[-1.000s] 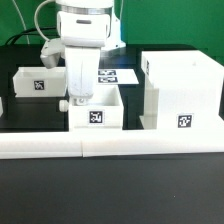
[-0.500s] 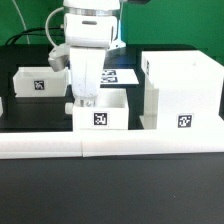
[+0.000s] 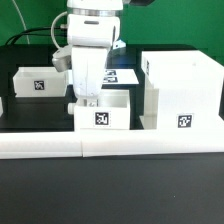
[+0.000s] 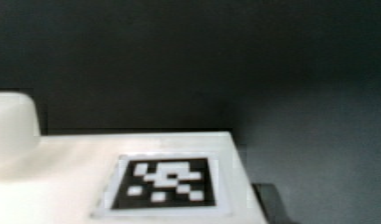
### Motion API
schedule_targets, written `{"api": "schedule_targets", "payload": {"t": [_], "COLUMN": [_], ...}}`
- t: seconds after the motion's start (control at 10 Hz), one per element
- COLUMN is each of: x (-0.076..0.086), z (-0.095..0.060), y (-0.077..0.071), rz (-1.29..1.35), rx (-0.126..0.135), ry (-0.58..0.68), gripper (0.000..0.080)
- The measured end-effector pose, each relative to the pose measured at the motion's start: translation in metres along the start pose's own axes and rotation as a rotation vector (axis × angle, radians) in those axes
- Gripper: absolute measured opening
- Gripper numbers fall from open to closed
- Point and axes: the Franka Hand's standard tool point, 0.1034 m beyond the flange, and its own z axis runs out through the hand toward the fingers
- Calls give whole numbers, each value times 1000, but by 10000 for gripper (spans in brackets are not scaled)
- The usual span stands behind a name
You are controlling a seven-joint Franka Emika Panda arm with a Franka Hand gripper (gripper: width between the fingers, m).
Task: Assemble drawer
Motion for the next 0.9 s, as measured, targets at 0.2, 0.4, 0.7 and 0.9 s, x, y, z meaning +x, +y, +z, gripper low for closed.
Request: {"api": "schedule_targets", "payload": {"t": [0.2, 0.4, 0.7, 0.9], "x": [11, 14, 12, 13], "z": [-1, -3, -2, -1], "y": [1, 2, 1, 0], "rz": [-1, -9, -6, -6], "rx": [6, 36, 39, 40], "ry": [0, -7, -7, -7], "gripper": [42, 42, 42, 42]}}
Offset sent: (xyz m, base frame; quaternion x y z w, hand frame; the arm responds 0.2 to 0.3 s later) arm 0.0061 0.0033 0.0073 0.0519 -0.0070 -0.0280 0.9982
